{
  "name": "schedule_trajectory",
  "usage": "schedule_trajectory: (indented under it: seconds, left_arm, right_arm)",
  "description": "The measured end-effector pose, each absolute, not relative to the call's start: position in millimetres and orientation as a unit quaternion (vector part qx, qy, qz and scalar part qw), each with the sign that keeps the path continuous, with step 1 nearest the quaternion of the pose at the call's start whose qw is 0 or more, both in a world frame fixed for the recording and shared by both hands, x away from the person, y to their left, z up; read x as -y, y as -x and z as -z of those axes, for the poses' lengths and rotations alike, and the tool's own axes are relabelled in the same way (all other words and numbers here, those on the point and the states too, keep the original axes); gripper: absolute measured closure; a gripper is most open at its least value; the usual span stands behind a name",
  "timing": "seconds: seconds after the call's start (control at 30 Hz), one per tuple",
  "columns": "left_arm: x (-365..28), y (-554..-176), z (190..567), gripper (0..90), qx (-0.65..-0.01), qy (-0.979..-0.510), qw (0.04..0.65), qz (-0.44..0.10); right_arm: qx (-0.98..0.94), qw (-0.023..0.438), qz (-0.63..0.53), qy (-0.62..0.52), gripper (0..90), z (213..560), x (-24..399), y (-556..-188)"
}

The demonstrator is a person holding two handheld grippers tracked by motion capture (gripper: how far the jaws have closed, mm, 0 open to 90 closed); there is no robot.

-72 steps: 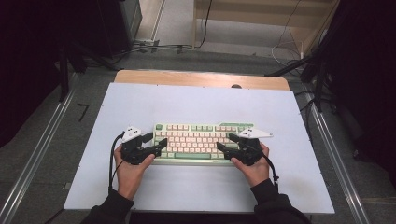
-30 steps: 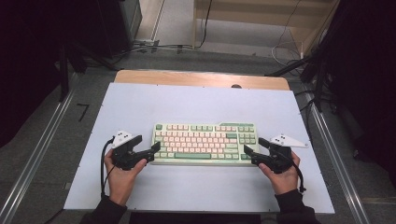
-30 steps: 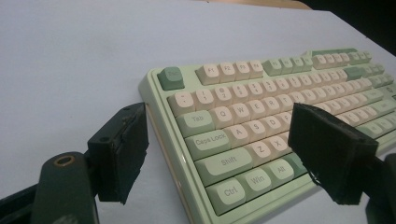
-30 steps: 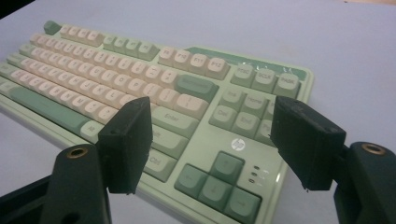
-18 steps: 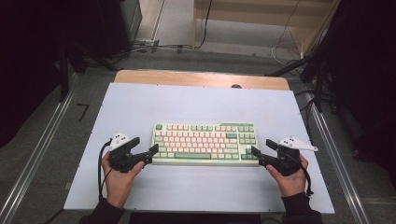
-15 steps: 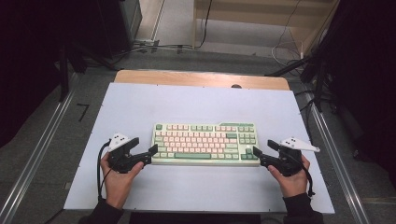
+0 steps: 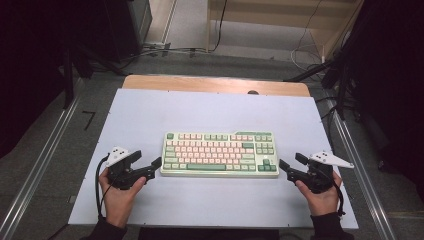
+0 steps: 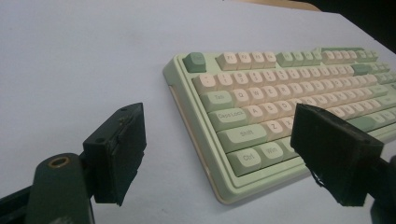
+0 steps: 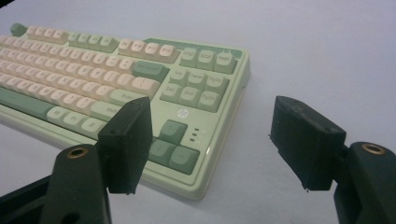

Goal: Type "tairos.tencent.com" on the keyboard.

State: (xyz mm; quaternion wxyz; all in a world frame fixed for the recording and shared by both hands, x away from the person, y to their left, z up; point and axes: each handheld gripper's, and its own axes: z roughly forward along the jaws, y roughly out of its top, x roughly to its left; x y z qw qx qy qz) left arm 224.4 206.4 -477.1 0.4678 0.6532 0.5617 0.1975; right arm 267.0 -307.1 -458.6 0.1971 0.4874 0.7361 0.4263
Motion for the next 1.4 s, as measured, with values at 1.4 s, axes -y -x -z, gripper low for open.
schedule_trajectory:
  seconds: [1.4]
  left_arm:
    - [-239,-207,486,19.2,-0.600,-0.638,0.440,-0.201]
  right_arm:
    - [-0.687,0.224,-0.408,-0.558,27.8,464,361,-248]
